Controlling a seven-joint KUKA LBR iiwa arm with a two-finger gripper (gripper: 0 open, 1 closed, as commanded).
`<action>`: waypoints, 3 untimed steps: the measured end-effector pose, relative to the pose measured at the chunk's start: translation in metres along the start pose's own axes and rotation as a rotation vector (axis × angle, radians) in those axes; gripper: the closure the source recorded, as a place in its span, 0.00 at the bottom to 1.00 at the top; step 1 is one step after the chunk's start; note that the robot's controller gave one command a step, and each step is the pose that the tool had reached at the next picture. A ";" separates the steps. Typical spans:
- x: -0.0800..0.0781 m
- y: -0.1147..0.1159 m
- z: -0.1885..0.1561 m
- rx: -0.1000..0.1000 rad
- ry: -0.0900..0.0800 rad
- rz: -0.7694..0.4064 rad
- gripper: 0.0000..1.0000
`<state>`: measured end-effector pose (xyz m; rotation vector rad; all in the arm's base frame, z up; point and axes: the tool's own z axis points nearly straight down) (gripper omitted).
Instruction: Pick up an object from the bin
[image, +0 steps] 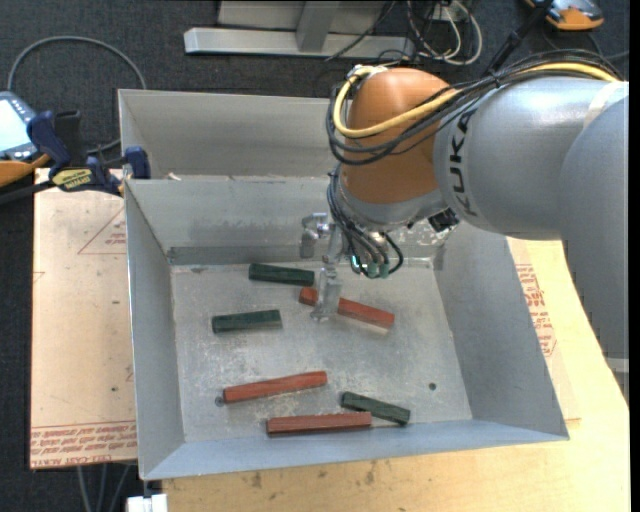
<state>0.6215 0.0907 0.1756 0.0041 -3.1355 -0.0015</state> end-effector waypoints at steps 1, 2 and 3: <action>-0.003 -0.079 0.110 0.002 -0.001 0.015 0.00; 0.001 -0.059 0.074 -0.002 -0.011 0.064 0.00; 0.013 -0.076 0.076 -0.001 -0.006 0.160 0.00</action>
Offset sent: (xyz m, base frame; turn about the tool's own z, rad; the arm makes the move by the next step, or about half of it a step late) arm 0.0040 -0.0760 -0.1056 0.0088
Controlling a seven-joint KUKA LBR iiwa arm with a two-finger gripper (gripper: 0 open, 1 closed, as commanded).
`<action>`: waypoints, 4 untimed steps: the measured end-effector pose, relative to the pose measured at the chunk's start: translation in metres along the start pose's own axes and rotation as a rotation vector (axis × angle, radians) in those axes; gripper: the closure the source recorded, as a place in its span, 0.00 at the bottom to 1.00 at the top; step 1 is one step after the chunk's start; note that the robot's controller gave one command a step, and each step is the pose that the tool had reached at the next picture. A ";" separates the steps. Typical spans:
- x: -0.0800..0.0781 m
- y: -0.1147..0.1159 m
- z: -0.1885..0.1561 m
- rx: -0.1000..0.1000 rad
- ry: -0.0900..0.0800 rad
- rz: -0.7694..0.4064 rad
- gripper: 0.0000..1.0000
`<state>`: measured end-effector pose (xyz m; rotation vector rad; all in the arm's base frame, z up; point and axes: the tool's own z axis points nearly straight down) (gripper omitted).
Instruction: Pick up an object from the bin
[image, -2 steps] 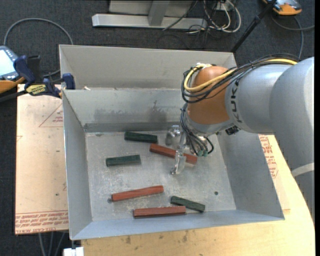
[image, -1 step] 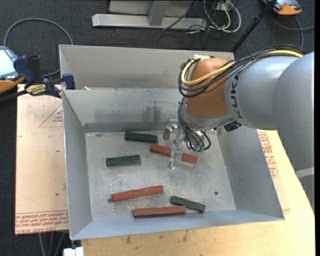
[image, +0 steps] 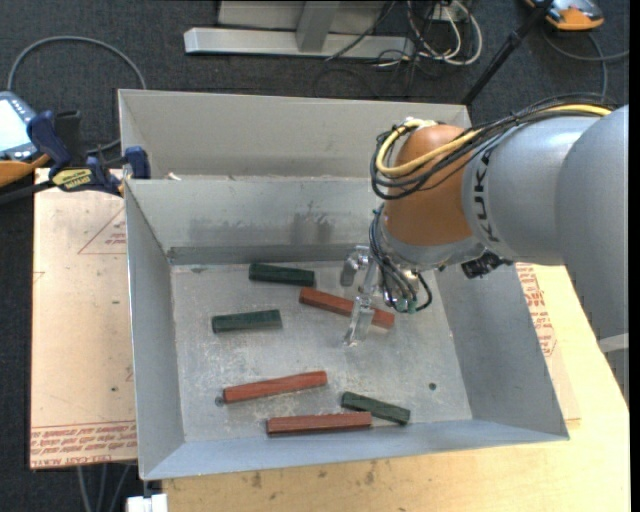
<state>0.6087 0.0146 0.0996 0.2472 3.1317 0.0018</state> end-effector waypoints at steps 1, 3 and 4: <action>0.009 -0.010 0.030 0.000 0.000 0.130 0.00; 0.008 -0.010 0.029 -0.001 -0.003 0.129 1.00; 0.008 -0.009 0.015 -0.001 -0.003 0.128 1.00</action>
Offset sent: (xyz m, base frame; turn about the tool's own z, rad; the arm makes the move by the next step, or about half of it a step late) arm -0.0110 -0.0091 -0.0296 0.1312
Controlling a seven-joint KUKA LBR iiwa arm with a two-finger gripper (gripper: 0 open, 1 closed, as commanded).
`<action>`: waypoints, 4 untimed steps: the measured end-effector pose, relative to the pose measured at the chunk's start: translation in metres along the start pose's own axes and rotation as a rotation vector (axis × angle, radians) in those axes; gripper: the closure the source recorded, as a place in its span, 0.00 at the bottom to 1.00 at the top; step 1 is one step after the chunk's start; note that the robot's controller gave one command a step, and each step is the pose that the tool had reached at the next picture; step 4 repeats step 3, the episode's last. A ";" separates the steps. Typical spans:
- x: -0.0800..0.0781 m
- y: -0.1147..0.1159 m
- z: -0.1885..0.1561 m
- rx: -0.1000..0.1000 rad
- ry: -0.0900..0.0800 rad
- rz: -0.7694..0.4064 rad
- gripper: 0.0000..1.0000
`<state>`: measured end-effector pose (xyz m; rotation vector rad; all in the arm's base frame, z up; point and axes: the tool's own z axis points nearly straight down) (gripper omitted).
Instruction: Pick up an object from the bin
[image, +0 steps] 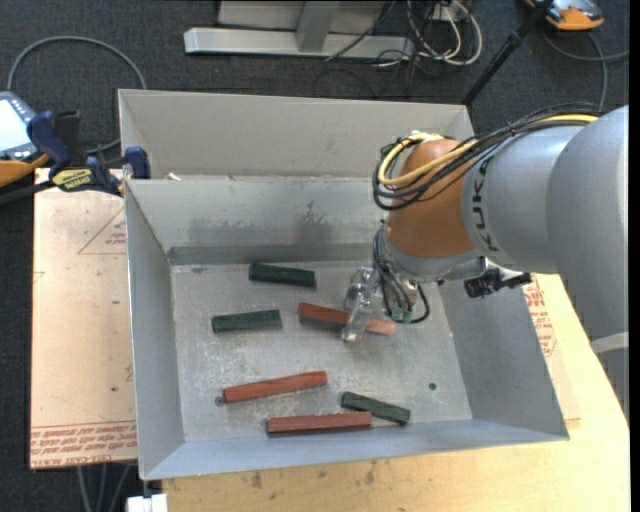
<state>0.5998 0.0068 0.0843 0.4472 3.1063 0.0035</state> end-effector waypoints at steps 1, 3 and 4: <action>0.000 0.001 -0.002 0.000 0.001 -0.001 1.00; -0.004 0.003 -0.103 -0.001 -0.004 -0.005 1.00; -0.004 0.003 -0.103 -0.001 -0.004 -0.005 1.00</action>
Offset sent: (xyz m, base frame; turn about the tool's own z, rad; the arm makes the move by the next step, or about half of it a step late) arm 0.0001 0.0001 0.0023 0.0000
